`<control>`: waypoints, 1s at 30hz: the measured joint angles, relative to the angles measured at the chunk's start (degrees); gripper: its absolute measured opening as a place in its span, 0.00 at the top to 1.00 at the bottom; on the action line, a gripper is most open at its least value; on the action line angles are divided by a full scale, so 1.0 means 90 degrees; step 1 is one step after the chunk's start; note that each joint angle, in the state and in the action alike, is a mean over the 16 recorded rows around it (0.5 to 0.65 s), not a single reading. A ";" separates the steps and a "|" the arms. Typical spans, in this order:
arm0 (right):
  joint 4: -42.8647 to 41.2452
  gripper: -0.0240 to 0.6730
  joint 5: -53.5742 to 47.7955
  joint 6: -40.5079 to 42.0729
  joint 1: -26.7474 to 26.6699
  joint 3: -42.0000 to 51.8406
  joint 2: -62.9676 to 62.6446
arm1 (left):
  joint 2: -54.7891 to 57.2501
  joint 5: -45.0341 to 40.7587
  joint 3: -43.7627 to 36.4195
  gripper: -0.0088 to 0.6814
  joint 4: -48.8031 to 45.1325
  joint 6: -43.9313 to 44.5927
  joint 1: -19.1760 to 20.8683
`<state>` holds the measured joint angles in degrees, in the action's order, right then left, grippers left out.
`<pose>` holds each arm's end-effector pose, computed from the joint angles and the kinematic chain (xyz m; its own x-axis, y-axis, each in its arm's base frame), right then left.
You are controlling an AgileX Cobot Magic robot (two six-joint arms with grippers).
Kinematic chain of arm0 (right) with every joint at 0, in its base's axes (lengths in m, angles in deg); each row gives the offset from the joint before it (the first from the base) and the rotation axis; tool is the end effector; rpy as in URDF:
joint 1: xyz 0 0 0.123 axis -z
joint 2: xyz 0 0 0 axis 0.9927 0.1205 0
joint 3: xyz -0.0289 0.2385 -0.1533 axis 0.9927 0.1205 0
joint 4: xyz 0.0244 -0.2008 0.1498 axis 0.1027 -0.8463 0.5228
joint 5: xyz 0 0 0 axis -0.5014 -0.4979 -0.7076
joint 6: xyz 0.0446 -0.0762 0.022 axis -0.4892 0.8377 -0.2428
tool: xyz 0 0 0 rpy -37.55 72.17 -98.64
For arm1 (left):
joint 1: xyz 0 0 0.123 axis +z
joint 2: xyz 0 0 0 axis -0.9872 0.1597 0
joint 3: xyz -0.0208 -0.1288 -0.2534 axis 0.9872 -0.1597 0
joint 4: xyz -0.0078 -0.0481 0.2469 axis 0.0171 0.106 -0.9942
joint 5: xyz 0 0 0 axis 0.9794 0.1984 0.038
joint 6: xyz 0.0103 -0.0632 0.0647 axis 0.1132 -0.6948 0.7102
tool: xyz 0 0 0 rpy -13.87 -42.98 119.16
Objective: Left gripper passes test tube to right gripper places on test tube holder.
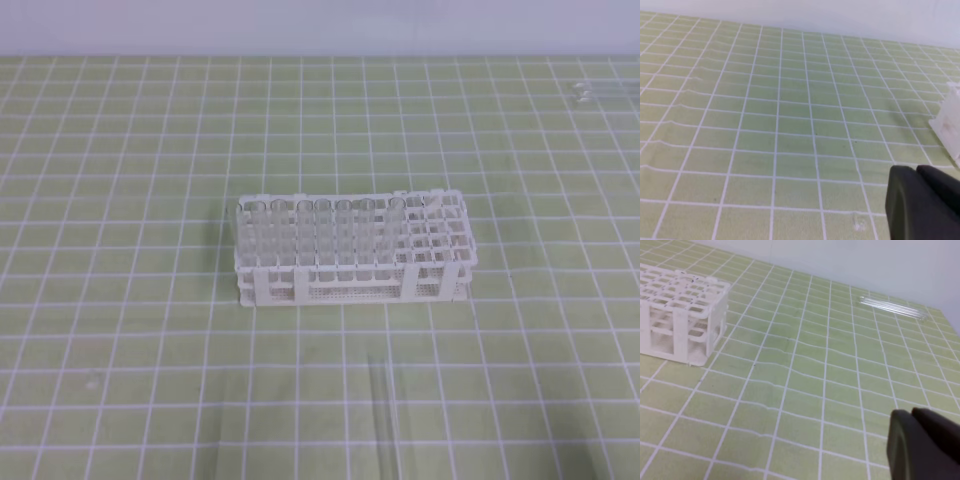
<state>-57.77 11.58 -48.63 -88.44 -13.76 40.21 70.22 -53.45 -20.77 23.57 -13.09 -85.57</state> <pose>0.0545 0.0044 0.1876 -0.1698 -0.2059 -0.9637 -0.1197 0.9750 -0.1872 0.0546 -0.0057 0.1897 -0.1684 -0.0645 -0.9836 0.0822 0.9935 -0.0792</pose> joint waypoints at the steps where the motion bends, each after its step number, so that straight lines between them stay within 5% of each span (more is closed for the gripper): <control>1: 0.0000 0.99 0.0000 0.0000 0.0000 0.0000 0.0000 | -0.0022 0.0003 -0.0008 0.99 -0.0002 0.0000 0.0000; 30: 0.0000 0.99 0.0000 0.0000 0.0000 0.0000 0.0000 | -0.0057 -0.0035 -0.0020 0.99 -0.0025 0.0011 0.0001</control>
<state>-57.77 11.58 -48.63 -88.44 -13.76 40.21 69.71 -53.77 -20.94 23.35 -12.99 -85.56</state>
